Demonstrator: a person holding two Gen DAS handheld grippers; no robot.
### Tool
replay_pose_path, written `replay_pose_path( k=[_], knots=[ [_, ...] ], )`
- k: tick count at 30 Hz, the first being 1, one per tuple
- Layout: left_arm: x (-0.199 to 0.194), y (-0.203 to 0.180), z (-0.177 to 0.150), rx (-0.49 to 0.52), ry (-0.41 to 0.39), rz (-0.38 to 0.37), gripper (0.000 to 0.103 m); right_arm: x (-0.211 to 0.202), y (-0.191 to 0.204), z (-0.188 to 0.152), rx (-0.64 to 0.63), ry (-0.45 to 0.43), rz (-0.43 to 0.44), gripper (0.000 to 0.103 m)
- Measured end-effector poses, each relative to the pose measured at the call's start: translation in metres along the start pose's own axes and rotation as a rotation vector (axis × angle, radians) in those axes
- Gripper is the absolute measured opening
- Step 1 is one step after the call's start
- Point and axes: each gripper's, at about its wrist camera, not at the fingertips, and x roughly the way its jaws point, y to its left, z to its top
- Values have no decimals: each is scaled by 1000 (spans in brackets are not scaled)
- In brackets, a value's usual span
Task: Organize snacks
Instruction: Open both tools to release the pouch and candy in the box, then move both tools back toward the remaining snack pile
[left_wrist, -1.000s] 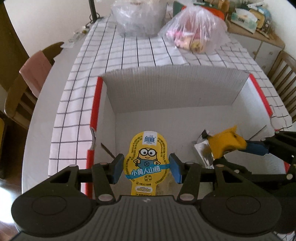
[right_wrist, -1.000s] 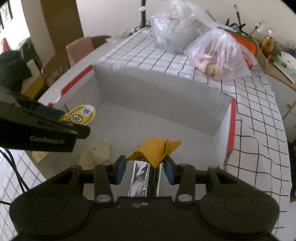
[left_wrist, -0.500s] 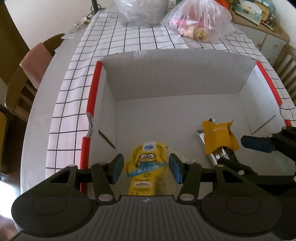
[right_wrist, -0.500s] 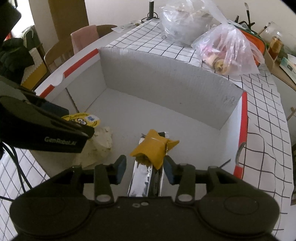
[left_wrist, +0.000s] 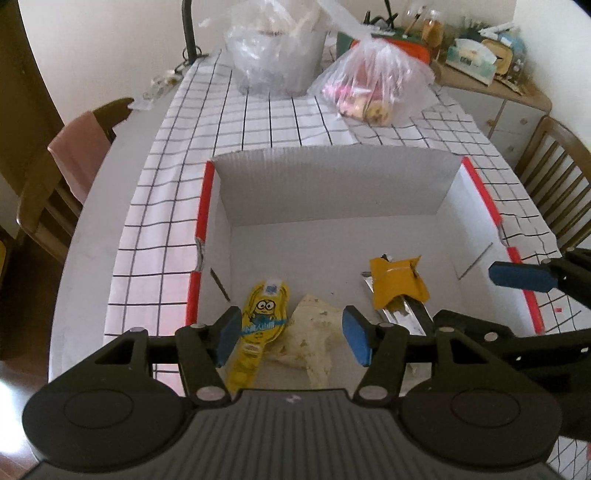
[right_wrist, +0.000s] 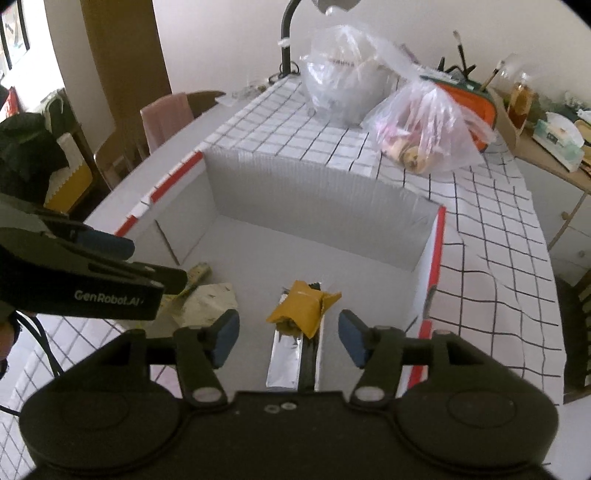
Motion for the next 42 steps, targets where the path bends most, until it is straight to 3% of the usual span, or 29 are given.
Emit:
replay_pose_path(
  k=[6,14,26,35,39,42],
  knots=[
    [-30,2,-12,3,-53,-15,59,-29,6,-7,18,-40,-2,63],
    [-76,3,-36,7,-119,-46,62,-69,21,-22,43,-91,-4,73],
    [-133,9,-84,3,-189,-82,65,-122,45,-56,78,-150,13,85],
    [-161,12,-121,4,-214,-98,69,-153,66,-84,96,-184,36,88],
    [-167,16,-139,-9,-223,-74,69,-163,75,-99,103,-188,42,89],
    [-171,17,-151,-20,-239,-43,73,-169,82,-111,114,-195,31,99]
  ],
)
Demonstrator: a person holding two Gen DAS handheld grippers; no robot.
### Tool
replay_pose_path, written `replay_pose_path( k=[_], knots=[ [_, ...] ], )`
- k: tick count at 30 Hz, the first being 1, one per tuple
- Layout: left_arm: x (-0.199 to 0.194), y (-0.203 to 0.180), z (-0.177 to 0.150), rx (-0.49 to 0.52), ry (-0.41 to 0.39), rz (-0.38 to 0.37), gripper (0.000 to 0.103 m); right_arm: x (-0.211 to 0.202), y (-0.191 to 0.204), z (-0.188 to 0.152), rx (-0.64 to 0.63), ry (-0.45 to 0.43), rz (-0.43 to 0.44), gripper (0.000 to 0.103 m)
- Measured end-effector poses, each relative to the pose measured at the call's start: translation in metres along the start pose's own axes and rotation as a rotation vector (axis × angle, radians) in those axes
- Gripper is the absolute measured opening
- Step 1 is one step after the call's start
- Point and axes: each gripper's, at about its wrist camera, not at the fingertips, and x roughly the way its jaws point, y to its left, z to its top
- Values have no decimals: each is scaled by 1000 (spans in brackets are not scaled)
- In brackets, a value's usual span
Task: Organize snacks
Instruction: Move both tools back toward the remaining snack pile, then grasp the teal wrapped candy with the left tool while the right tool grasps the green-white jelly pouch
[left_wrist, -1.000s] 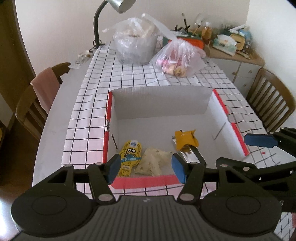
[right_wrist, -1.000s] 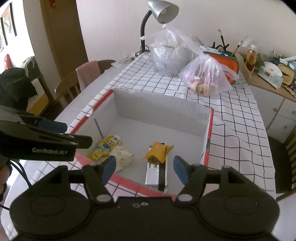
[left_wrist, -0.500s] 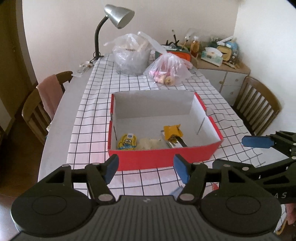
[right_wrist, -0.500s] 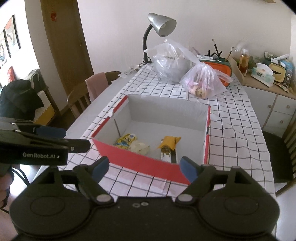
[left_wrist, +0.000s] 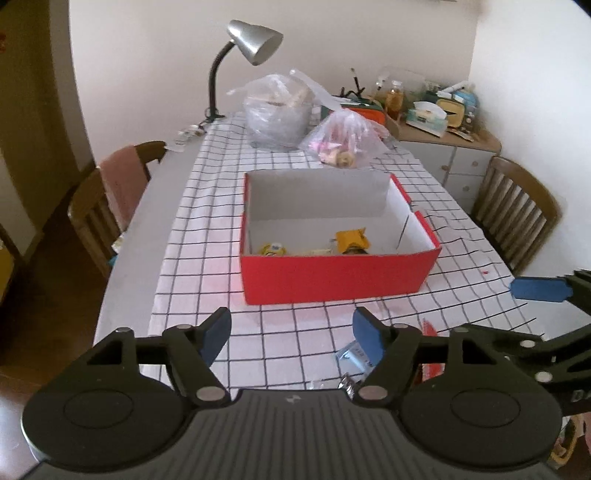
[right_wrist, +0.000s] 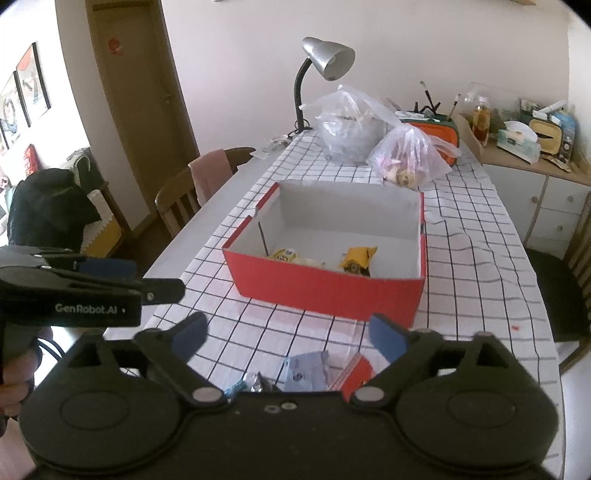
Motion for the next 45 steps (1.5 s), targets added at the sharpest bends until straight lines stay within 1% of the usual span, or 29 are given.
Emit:
replay_pose_path(
  k=[3,8,16,22,28,32,35,38,42,44,45],
  knots=[
    [-4,1,-12,0,5,1,74,-6,4,-11,7,-1,-1,100],
    [-3,3,-33,-17,46,-10,76,-8,9,-29,18,17,-16,101],
    [10,8,-68,-47,138,-36,76,-6,21,-66,13,69,-27,101],
    [26,10,-94,-38,224,-23,76,4,28,-93,0,132,-18,101],
    [44,9,-113,-39,302,-20,76,18,33,-113,-10,194,-13,99],
    [54,11,-113,-51,321,-11,76,26,36,-122,-23,221,-8,99],
    [64,15,-105,-51,316,-4,76,33,35,-125,-27,232,1,97],
    [76,18,-96,-50,326,-20,76,42,35,-128,-38,248,2,95],
    [94,19,-87,-48,345,-20,76,58,32,-132,-35,280,6,93],
    [104,18,-84,-47,358,-21,76,64,32,-133,-31,294,11,88],
    [108,18,-82,-45,364,-21,76,68,32,-134,-31,303,17,88]
  ],
)
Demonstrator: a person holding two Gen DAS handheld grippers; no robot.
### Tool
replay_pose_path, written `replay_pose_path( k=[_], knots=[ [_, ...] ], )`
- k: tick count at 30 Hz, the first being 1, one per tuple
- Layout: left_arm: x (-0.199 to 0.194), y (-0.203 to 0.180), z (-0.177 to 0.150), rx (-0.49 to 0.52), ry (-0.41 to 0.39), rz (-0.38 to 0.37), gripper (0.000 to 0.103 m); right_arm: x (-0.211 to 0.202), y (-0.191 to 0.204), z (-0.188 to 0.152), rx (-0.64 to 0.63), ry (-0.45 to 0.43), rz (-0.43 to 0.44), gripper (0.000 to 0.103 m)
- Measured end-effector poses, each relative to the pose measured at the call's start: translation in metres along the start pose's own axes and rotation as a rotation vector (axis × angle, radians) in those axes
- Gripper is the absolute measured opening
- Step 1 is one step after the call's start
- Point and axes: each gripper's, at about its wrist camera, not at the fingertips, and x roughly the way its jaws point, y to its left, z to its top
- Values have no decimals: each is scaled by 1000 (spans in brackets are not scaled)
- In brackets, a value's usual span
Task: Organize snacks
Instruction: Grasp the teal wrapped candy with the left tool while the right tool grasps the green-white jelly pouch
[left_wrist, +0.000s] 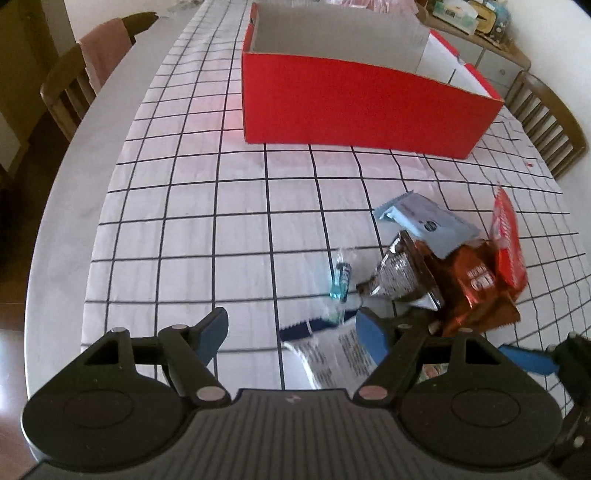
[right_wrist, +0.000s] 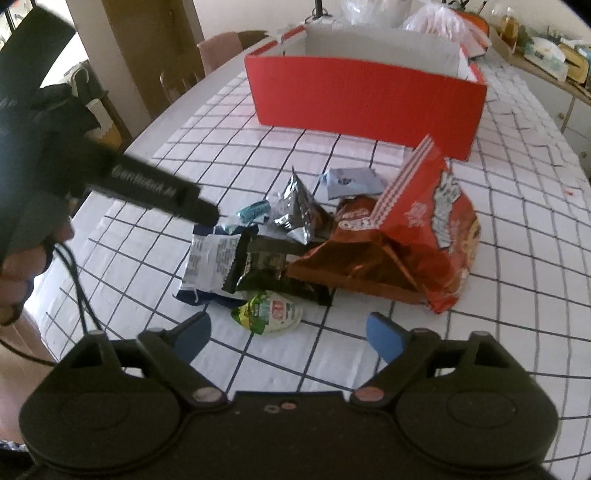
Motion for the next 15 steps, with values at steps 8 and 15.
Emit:
replay_pose_path(
  k=[8,15],
  knots=[
    [25,-5,18,25,37,-4,76,19,6,6,-35,40,21,79],
    [39,-5,27,15,64,-15,67,29,13,10,-63,60,28,72]
  ],
)
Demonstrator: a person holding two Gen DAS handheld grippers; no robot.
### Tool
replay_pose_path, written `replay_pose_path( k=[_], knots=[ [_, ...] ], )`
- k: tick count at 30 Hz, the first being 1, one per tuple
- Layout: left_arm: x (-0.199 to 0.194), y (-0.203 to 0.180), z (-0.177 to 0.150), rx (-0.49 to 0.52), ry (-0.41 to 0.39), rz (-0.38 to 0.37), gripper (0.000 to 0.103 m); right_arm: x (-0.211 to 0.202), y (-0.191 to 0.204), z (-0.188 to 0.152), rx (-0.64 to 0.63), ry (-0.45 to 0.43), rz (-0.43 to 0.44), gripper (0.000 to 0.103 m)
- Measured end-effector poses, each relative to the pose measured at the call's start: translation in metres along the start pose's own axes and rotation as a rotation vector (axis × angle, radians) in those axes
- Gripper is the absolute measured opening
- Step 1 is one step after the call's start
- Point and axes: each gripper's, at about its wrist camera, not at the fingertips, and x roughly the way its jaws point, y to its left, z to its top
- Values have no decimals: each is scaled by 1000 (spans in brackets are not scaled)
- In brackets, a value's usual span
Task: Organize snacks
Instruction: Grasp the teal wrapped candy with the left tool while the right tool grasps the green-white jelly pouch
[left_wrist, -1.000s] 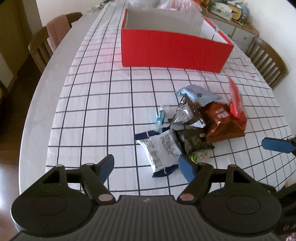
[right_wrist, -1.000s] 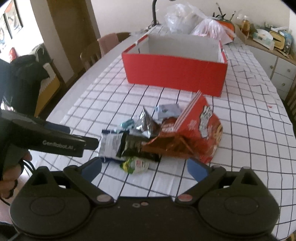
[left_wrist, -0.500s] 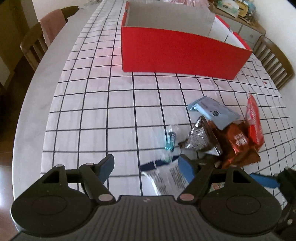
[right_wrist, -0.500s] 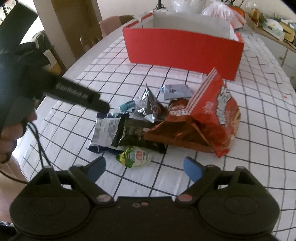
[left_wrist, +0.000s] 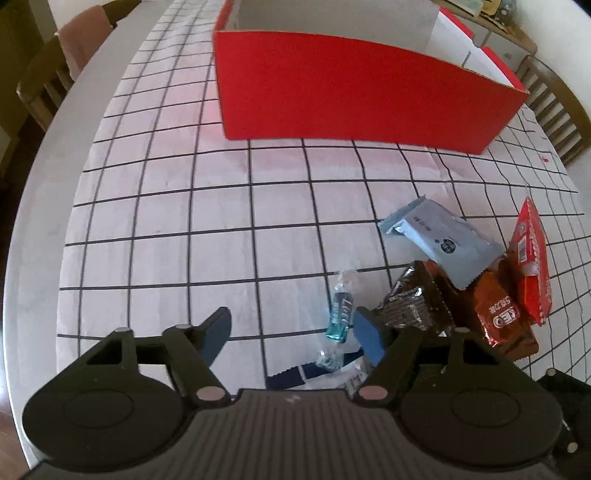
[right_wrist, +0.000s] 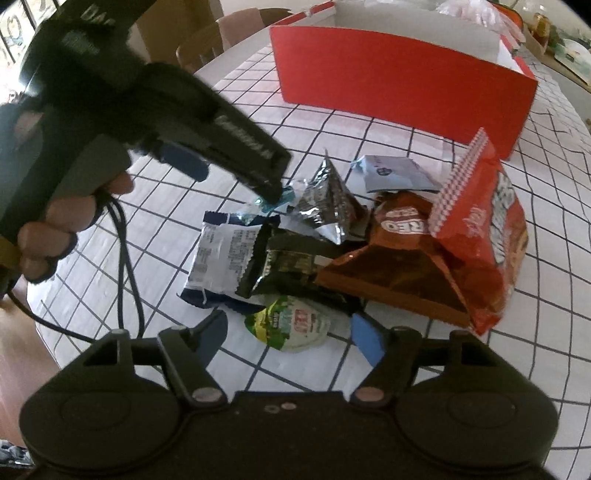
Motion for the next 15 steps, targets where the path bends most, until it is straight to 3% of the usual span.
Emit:
replay_pose_path(
  k=[3,5,15],
  knots=[
    [4,-4,1,12,14,-4,55,3,2,2,-9,1,-13,67],
    [5,-7,0,21,14,-10,47,4,3,2,-12,6,-20,59],
    [6,-2,-1,14,-5,-42,14,0,9,-1,-17,-2,-33,47]
  ],
)
